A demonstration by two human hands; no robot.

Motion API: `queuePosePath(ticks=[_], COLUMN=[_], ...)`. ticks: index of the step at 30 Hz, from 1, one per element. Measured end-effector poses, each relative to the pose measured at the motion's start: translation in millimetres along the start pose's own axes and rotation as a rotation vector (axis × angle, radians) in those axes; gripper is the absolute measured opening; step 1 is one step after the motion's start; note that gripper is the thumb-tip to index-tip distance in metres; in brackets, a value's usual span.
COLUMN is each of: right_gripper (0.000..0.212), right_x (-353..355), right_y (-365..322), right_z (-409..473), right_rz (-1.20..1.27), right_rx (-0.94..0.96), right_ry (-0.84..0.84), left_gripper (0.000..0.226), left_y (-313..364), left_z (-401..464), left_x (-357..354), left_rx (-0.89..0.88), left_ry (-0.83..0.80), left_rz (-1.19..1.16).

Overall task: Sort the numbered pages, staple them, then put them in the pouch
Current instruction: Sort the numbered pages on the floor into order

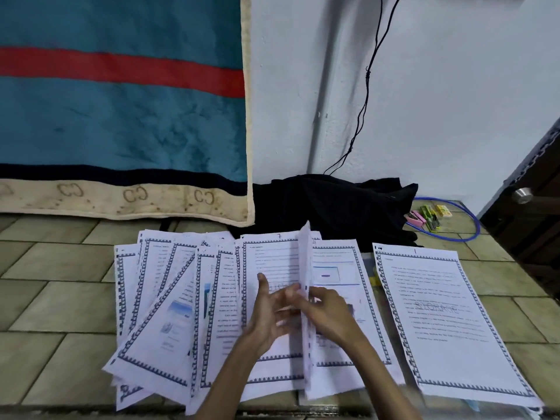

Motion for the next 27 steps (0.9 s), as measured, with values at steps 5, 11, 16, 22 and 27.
queuePosePath(ticks=[5,11,16,22,27], right_gripper=[0.021,0.013,0.021,0.071,0.045], right_x=[-1.3,1.7,-3.2,1.1,-0.3], right_y=[0.7,7.7,14.8,9.7,8.5], right_z=[11.5,16.1,20.8,16.4,17.3], right_rz=[-0.158,-0.073,-0.052,0.028,0.017], right_rx=[0.024,0.031,-0.019,0.050,0.031], right_ry=[0.118,0.107,0.110,0.147,0.099], left_gripper=[0.047,0.051,0.058,0.019,0.019], left_y=[10.4,14.0,14.5,24.9,35.0], left_z=[-3.7,-10.9,-12.1,-12.1,-19.5], left_x=[24.7,53.8,57.5,73.1,59.6], left_rx=[-0.167,-0.181,-0.243,-0.347,-0.608], left_ry=[0.162,0.316,0.350,0.490,0.503], left_rz=[0.432,1.239,0.858,0.947,1.178])
Point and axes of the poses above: each hand's wrist, its own z-axis towards the middle knuckle, its own x-axis out of the back of the hand, y = z × x, the point moved 4 cm from there along z, towards the middle knuckle, and after that the axes turned 11 degrees about -x, right-handed, at the moved point
